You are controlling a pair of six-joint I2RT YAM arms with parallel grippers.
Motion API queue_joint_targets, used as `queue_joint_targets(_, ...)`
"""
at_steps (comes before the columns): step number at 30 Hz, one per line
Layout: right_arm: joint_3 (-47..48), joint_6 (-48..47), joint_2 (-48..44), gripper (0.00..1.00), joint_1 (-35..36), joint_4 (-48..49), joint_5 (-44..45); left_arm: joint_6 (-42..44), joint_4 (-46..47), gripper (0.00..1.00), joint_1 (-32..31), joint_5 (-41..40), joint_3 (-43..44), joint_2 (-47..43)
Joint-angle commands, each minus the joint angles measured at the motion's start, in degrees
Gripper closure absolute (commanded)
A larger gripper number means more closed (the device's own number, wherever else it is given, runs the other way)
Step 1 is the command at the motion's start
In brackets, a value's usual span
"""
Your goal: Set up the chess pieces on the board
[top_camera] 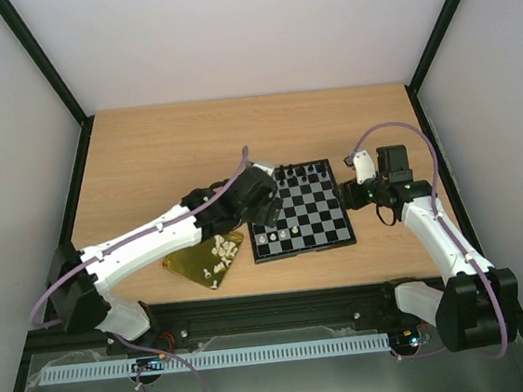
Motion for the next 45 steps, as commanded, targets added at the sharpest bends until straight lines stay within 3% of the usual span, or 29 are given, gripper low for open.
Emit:
queue_joint_targets(1,-0.4,-0.8,-0.7,0.39,-0.3,-1.5,-1.3,-0.4,0.1,0.01,0.7,-8.9,-8.7,-7.0)
queue_joint_targets(4,-0.4,-0.9,-1.1,0.39,-0.3,-1.8,-1.6,-3.1,3.0,0.01,4.0,-7.6,-14.3,-12.0)
queue_joint_targets(6,-0.5,-1.3,-1.6,0.39,-0.3,-2.0,-3.3,-12.9,-3.6,0.01,8.6,-11.3,-15.2,-11.5)
queue_joint_targets(7,-0.6,-1.6,-2.1,0.38,-0.3,-2.1,-4.4,-14.0,-5.6,0.01,11.6,-8.9,-15.0,-10.4)
queue_joint_targets(11,-1.0,-3.3,-4.1,0.37,-0.3,-2.1,-6.7,-11.2,-6.2,0.04,16.6,-1.6,-18.3,-9.2)
queue_joint_targets(16,-2.2,-4.4,-6.7,0.35,-0.3,-1.7,-9.5,-11.2,-0.6,0.45,21.4,12.7,-26.4,-13.2)
queue_joint_targets(19,-2.3,-4.2,-6.4,0.35,-0.3,-1.5,-9.2,-12.1,0.0,0.69,21.7,16.1,-28.4,-12.8)
queue_joint_targets(28,-1.6,-3.6,-3.5,0.35,-0.3,-2.1,-7.1,-12.2,2.1,0.7,20.7,18.9,-31.7,-10.2)
queue_joint_targets(35,-1.6,-3.6,-3.5,0.35,-0.3,-2.0,-7.1,-13.2,0.4,0.71,19.7,15.2,-31.0,-6.8)
queue_joint_targets(39,-1.6,-3.6,-3.5,0.35,-0.3,-2.1,-7.1,-12.8,0.5,0.77,19.7,15.2,-31.0,-5.4)
queue_joint_targets(45,-1.6,-3.6,-3.3,0.35,-0.3,-2.2,-7.1,-12.5,1.7,0.78,19.7,15.4,-30.7,-4.0)
